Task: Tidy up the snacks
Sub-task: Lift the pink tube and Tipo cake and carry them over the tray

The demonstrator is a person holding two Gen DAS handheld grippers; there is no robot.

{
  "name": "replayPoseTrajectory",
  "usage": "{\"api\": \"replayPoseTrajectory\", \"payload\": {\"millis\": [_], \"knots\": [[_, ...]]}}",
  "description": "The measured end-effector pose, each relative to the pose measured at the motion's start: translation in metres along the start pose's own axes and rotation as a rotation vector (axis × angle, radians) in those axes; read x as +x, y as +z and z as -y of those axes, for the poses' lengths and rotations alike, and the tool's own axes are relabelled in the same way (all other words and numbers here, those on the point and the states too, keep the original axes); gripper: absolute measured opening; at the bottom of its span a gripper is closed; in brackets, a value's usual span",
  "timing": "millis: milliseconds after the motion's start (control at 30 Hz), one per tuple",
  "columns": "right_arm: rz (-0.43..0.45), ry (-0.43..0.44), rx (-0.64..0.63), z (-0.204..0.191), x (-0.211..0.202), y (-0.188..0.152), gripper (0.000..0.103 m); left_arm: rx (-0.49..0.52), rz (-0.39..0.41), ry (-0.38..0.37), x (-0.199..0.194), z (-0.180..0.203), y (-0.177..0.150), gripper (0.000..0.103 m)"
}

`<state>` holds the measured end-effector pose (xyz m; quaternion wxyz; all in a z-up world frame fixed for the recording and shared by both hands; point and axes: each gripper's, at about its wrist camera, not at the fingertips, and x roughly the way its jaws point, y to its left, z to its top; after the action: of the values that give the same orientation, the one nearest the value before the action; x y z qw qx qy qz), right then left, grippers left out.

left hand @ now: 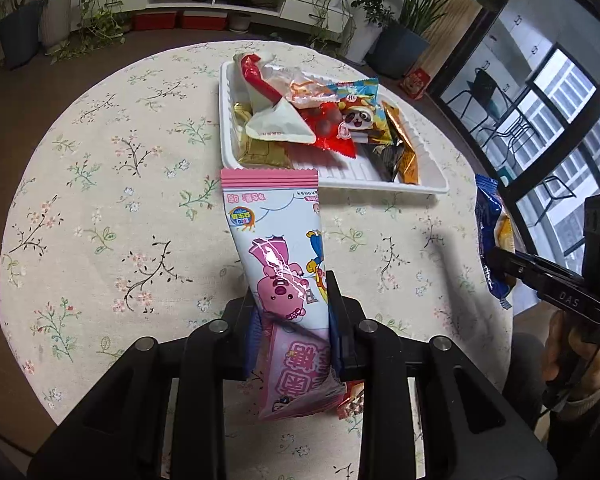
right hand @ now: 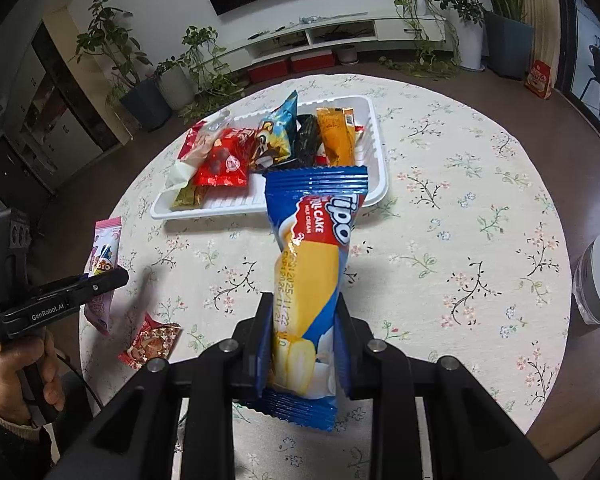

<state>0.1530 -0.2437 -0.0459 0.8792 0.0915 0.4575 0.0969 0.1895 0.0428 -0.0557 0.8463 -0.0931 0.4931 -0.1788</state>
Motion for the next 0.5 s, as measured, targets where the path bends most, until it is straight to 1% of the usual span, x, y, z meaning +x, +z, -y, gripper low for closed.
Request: {"api": "replayPoseTrajectory", "payload": {"millis": [233,367,500], "knots": [[0.028,0.003,-0.012,0.005,-0.011,0.023,0.029,0.002,0.036,-0.034,-0.007,0.008,0.035,0.025],[0.045,-0.005,-0.036,0.005,-0.015,0.047,0.029,0.032,0.05,-0.042,-0.008,0.02,0.066,0.025],[0.054,-0.015,-0.063,0.002,-0.013,0.071,0.029,0.07,0.058,-0.033,-0.002,0.035,0.102,0.025]]}}
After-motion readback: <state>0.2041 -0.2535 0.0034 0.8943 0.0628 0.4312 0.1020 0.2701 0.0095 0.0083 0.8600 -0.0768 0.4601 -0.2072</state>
